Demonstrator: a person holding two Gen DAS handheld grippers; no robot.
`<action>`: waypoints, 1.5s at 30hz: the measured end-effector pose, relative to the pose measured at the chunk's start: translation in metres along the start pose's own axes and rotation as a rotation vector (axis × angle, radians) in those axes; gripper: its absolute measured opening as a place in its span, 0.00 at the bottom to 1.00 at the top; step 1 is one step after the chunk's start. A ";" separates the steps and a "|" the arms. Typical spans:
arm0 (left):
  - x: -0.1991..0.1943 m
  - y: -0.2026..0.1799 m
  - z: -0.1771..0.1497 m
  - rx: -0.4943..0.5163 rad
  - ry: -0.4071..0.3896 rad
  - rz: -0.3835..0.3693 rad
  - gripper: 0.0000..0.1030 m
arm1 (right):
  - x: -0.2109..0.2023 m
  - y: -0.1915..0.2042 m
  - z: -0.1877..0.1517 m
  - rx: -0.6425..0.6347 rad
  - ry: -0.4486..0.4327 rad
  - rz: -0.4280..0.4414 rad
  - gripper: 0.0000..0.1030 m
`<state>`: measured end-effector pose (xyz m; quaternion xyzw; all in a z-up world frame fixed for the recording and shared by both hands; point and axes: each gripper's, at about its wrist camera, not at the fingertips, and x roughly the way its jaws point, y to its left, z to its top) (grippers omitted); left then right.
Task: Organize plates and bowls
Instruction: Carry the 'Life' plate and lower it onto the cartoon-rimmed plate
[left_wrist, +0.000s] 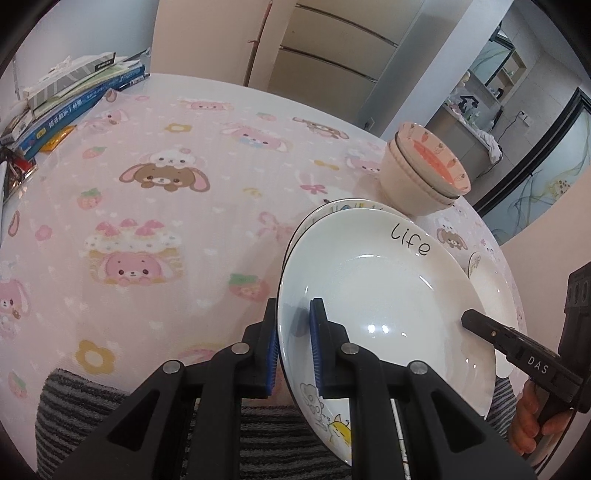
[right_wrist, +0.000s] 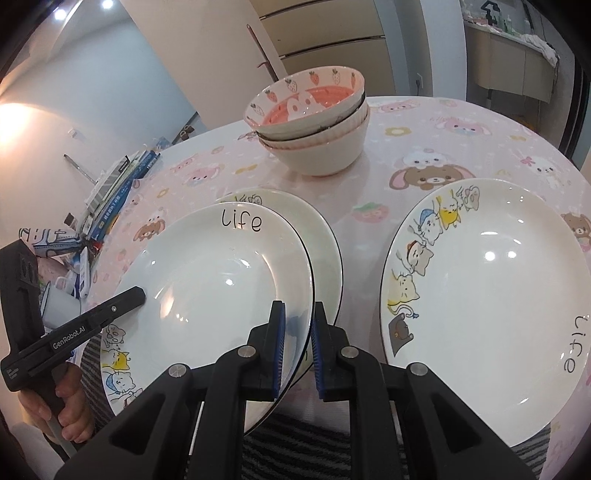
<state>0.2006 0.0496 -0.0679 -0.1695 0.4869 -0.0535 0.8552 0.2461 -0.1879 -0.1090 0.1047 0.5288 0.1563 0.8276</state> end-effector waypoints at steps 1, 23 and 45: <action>0.000 0.001 0.000 -0.006 0.001 0.002 0.11 | 0.001 0.001 -0.001 -0.005 0.002 -0.001 0.15; 0.004 -0.006 -0.002 0.051 -0.006 0.010 0.34 | 0.017 0.006 -0.005 -0.035 -0.011 -0.038 0.16; -0.004 0.000 0.000 0.060 -0.037 0.033 0.06 | 0.004 0.003 -0.003 -0.058 -0.073 -0.107 0.16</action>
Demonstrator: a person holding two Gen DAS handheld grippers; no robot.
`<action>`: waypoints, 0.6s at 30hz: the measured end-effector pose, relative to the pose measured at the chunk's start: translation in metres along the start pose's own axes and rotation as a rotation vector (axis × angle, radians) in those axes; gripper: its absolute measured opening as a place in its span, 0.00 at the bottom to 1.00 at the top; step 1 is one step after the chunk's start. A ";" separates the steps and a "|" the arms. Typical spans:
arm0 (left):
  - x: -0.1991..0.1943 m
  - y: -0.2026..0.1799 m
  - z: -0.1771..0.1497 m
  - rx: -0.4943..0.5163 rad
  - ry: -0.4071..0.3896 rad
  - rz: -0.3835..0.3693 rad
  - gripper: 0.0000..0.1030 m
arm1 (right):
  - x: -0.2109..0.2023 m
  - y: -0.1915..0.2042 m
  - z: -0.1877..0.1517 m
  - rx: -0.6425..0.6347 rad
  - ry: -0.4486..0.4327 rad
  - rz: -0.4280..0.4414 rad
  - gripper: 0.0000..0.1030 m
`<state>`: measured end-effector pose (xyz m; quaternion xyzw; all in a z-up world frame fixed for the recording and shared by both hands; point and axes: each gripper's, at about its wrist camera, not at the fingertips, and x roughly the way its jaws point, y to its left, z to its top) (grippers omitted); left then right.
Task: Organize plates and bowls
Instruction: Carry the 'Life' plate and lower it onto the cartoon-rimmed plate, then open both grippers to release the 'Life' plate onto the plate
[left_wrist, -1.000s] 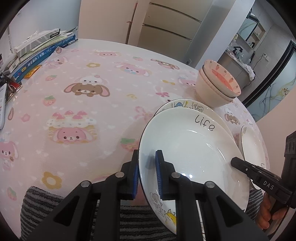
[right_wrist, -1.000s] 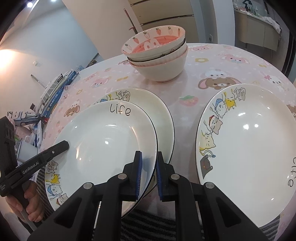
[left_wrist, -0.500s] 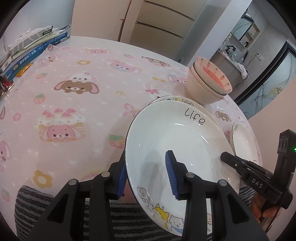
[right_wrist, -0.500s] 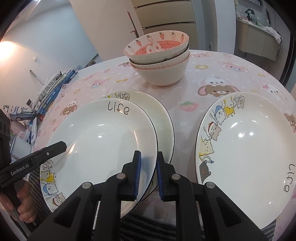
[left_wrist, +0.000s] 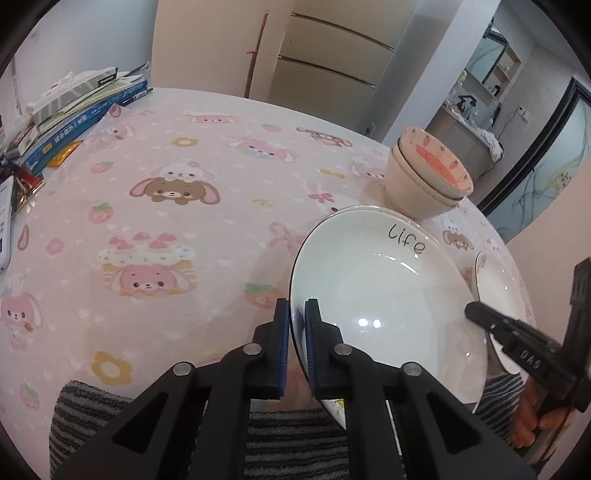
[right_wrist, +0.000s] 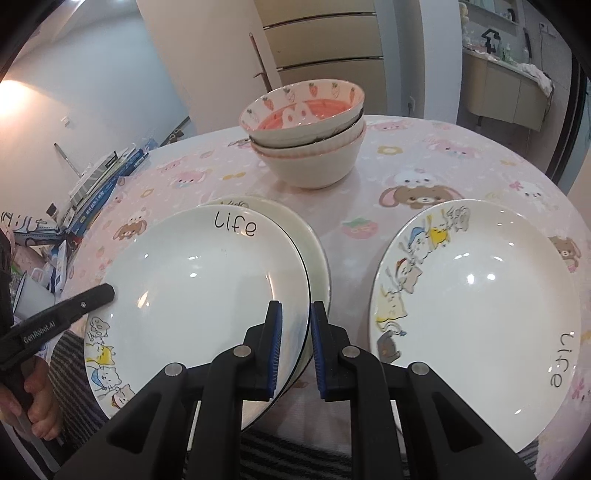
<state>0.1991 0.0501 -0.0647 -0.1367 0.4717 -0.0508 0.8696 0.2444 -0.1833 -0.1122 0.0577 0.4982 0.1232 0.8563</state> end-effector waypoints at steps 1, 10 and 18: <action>0.002 -0.001 0.000 0.010 0.004 0.001 0.06 | -0.001 -0.002 0.001 0.001 -0.005 -0.005 0.16; 0.008 -0.005 -0.001 0.029 0.002 0.009 0.07 | -0.005 -0.004 0.001 -0.014 -0.009 -0.022 0.16; 0.009 -0.013 -0.004 0.072 -0.011 0.042 0.10 | -0.003 0.000 -0.001 -0.050 -0.005 -0.065 0.16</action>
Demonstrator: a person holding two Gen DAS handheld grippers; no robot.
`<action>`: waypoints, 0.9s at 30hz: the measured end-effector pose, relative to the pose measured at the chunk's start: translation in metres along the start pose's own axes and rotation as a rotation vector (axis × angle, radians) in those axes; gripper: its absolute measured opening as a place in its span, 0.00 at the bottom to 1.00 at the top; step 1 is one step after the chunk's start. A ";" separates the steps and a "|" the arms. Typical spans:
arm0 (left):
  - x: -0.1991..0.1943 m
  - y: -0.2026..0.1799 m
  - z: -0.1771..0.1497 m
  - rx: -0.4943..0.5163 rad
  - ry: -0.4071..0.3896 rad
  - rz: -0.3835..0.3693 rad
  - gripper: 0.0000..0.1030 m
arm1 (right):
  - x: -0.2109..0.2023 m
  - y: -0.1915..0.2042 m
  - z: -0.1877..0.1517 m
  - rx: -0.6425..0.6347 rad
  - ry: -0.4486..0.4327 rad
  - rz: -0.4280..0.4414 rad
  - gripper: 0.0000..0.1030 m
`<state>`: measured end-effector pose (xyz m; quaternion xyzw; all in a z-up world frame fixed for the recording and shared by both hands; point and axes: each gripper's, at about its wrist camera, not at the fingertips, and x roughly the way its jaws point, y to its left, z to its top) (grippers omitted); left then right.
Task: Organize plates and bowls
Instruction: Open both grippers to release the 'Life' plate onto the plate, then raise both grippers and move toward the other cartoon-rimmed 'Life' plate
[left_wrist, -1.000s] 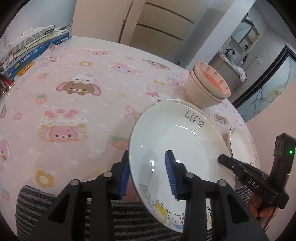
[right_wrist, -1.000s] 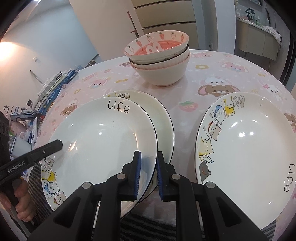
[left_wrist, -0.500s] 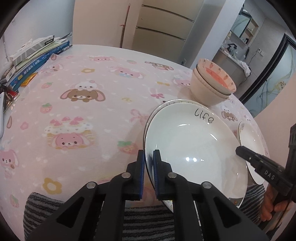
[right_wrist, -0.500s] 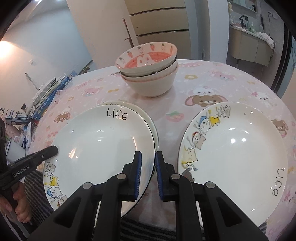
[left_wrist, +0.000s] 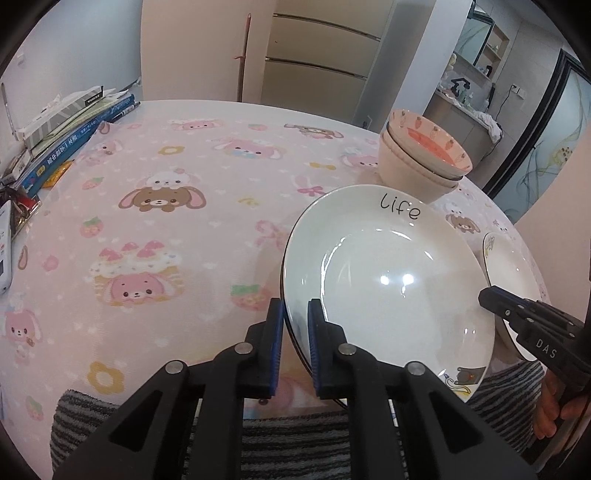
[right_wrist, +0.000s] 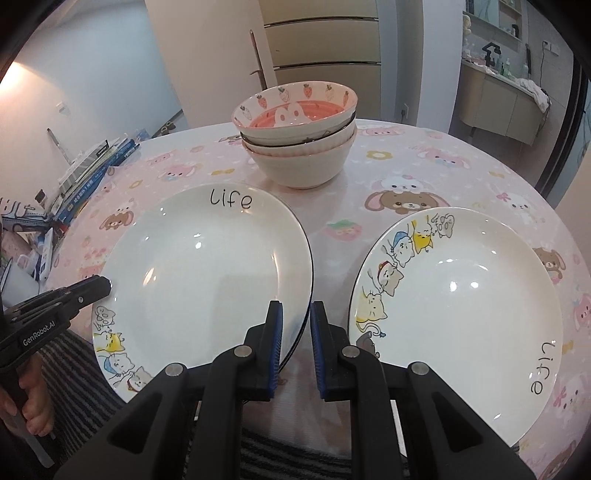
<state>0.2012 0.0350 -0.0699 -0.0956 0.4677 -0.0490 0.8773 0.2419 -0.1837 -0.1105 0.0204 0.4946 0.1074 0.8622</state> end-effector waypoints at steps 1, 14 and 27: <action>0.000 0.000 0.000 -0.003 0.000 -0.004 0.12 | -0.001 -0.001 0.000 0.002 -0.004 -0.004 0.16; -0.045 -0.034 -0.007 0.182 -0.340 0.152 0.79 | -0.028 -0.016 0.006 0.084 -0.139 -0.019 0.23; -0.085 -0.055 -0.029 0.255 -0.739 0.145 1.00 | -0.090 -0.008 -0.006 0.032 -0.569 -0.218 0.94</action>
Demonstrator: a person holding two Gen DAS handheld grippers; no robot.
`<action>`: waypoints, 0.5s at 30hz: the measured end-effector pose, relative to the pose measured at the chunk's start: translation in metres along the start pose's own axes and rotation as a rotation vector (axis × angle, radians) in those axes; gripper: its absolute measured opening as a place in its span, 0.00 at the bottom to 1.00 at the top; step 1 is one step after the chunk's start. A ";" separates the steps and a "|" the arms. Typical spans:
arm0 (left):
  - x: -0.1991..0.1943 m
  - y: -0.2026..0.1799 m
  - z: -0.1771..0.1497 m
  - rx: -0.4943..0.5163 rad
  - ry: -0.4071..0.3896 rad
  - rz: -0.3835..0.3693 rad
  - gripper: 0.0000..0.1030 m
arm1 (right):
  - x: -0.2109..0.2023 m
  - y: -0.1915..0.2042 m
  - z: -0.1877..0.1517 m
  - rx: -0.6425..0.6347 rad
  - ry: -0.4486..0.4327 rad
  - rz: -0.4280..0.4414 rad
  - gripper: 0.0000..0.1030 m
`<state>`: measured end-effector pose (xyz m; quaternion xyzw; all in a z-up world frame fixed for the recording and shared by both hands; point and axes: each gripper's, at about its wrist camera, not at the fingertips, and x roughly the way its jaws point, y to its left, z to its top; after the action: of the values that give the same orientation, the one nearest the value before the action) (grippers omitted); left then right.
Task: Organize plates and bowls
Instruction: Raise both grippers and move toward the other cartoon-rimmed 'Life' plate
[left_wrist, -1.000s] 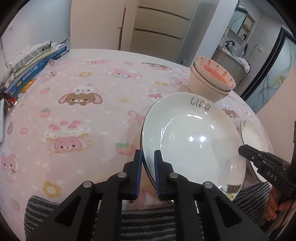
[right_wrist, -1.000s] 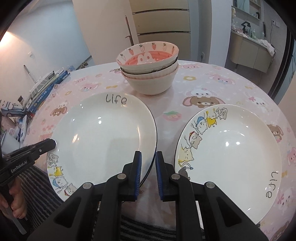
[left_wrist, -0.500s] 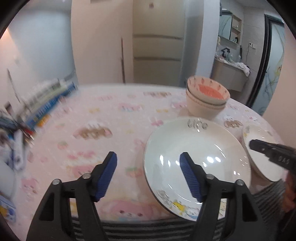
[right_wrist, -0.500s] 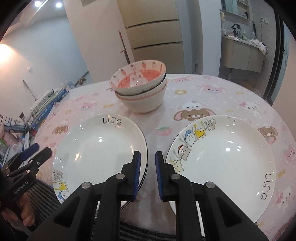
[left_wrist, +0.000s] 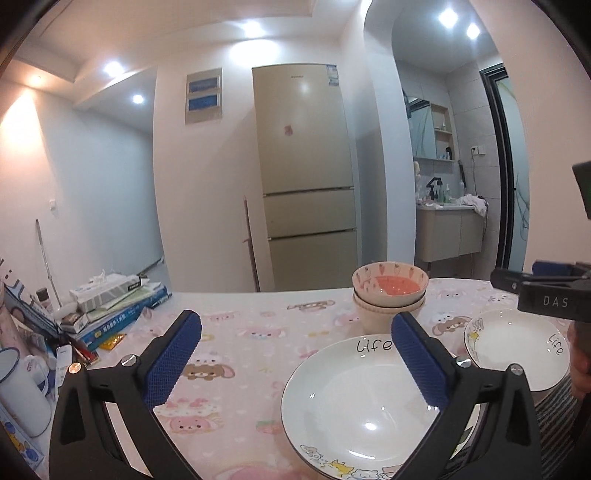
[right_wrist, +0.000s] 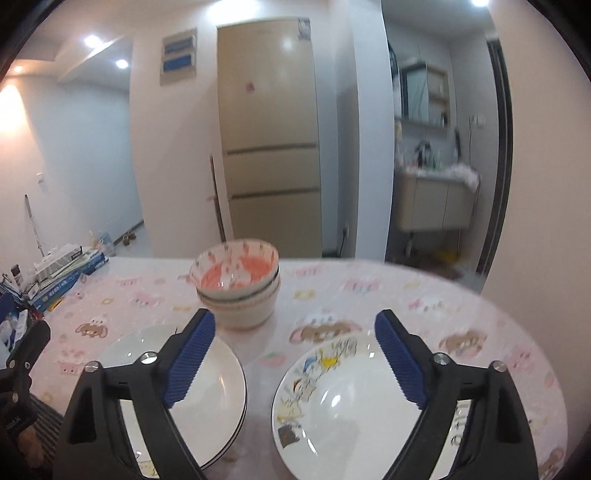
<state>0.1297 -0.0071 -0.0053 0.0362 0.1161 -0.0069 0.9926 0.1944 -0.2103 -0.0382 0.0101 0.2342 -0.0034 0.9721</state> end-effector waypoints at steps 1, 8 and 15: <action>-0.003 -0.001 -0.002 0.004 -0.011 -0.001 1.00 | -0.004 0.001 -0.001 -0.005 -0.023 -0.008 1.00; -0.016 0.000 -0.006 0.000 -0.072 -0.004 1.00 | -0.051 0.012 -0.026 -0.094 -0.234 -0.094 1.00; -0.034 -0.003 -0.007 0.016 -0.142 -0.076 1.00 | -0.070 -0.001 -0.038 -0.047 -0.303 -0.046 1.00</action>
<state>0.0947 -0.0095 -0.0040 0.0392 0.0469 -0.0480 0.9970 0.1152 -0.2108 -0.0403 -0.0186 0.0850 -0.0217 0.9960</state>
